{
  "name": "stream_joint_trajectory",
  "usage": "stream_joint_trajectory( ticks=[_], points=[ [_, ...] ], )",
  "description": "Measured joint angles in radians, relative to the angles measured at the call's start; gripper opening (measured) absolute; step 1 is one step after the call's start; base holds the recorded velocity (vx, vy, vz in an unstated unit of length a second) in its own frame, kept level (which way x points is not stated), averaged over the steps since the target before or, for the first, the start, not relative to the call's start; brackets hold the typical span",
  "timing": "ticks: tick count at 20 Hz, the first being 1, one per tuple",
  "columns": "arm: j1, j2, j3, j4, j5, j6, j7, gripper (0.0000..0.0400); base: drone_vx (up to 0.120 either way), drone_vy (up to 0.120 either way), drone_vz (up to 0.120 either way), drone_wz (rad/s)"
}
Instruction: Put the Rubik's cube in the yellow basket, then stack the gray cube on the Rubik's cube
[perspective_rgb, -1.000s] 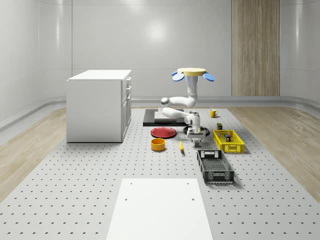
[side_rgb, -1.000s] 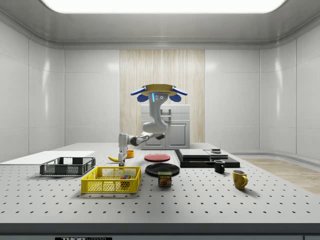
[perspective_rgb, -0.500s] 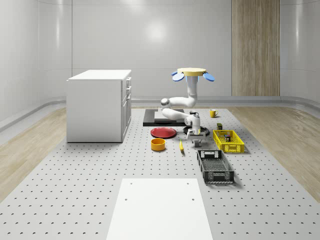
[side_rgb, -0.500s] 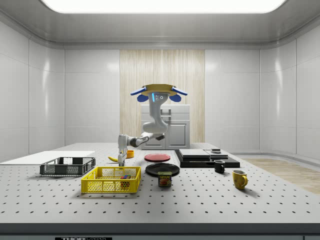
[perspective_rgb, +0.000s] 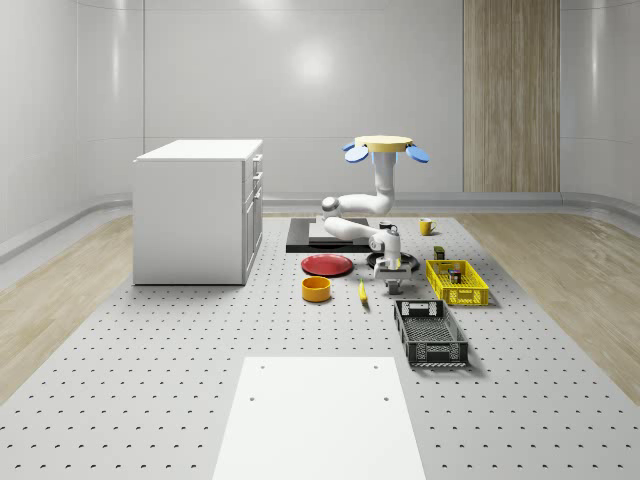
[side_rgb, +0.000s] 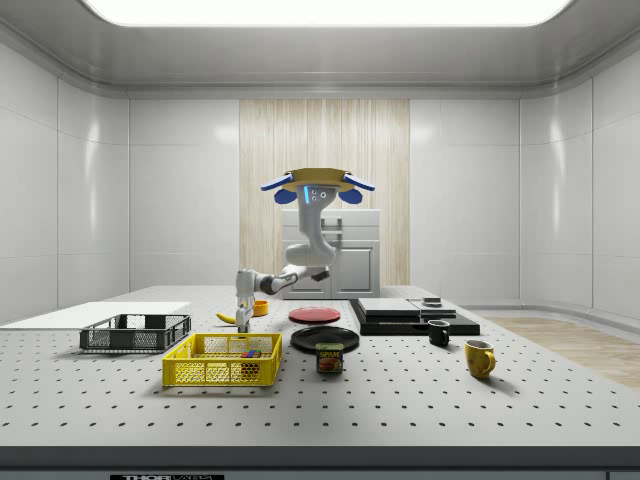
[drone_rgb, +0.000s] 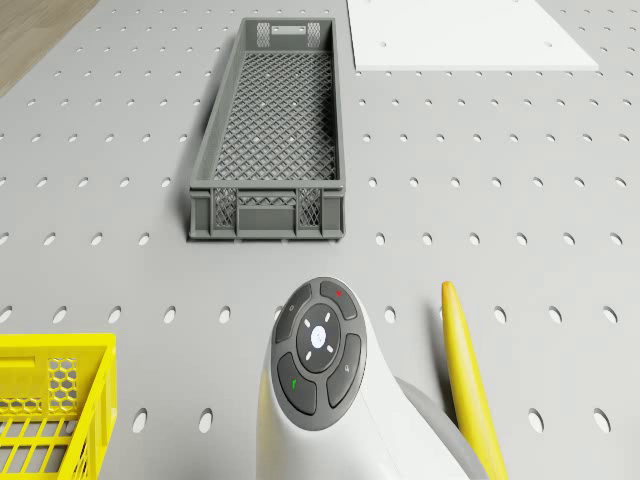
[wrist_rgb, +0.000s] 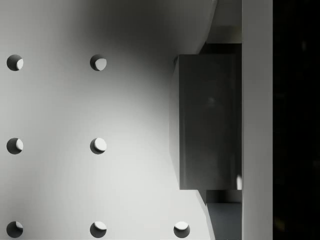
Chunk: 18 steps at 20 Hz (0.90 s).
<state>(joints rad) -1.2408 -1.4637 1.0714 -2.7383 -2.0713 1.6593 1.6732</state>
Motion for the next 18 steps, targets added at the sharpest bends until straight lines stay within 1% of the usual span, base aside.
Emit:
stream_joint_trajectory(
  ticks=[3,7,10,14,18],
  points=[
    [0.003,0.002,0.006,-0.004,0.005,-0.006,-0.001,0.0253,0.000,0.000,0.000,0.000],
    [0.013,0.002,0.041,-0.022,0.037,-0.026,-0.001,0.0251,0.000,0.000,0.010,0.000],
    [0.020,0.001,0.076,-0.037,0.068,-0.043,0.000,0.0251,0.000,0.000,0.120,0.000],
    [0.025,0.001,0.105,-0.048,0.096,-0.056,0.001,0.0250,-0.010,0.010,0.120,0.000],
    [0.027,-0.001,0.119,-0.053,0.109,-0.062,0.002,0.0250,-0.120,0.120,0.120,0.000]
  ],
)
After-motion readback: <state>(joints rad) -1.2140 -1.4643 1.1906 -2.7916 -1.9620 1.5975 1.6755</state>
